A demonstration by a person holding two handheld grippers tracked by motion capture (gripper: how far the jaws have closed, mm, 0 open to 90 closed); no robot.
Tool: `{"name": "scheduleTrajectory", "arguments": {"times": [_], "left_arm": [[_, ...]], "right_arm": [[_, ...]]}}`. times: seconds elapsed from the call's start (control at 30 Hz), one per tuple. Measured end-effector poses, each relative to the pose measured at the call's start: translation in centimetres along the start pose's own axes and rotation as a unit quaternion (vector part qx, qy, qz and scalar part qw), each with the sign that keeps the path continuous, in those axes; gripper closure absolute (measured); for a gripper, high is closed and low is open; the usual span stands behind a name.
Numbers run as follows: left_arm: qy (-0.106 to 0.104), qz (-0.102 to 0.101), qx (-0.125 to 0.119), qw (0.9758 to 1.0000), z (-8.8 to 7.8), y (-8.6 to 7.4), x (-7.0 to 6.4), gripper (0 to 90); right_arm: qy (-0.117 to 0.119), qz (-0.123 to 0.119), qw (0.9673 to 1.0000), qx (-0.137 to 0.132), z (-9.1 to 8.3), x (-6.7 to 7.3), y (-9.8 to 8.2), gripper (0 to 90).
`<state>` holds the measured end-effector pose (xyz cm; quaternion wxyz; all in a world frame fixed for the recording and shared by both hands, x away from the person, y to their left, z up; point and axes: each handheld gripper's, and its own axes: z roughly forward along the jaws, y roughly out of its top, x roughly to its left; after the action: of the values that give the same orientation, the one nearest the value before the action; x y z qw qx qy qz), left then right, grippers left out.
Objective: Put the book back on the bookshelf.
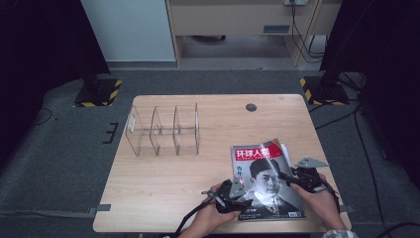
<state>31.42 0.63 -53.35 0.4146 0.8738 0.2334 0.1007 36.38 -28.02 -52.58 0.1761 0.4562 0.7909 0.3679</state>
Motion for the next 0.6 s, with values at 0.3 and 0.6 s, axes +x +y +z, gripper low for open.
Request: {"name": "scheduleTrajectory", "arguments": {"times": [0.3,0.6], "left_arm": [[-0.007,0.005,0.001,1.0,-0.1,0.0,0.3,45.3],[-0.007,0.007,0.001,1.0,0.0,0.0,0.4,46.9]], "right_arm": [[-0.007,0.024,0.9997,0.009,0.6,-0.2,0.6,53.5],[-0.001,0.033,0.9994,-0.005,0.8,-0.7,0.6,69.3]]}}
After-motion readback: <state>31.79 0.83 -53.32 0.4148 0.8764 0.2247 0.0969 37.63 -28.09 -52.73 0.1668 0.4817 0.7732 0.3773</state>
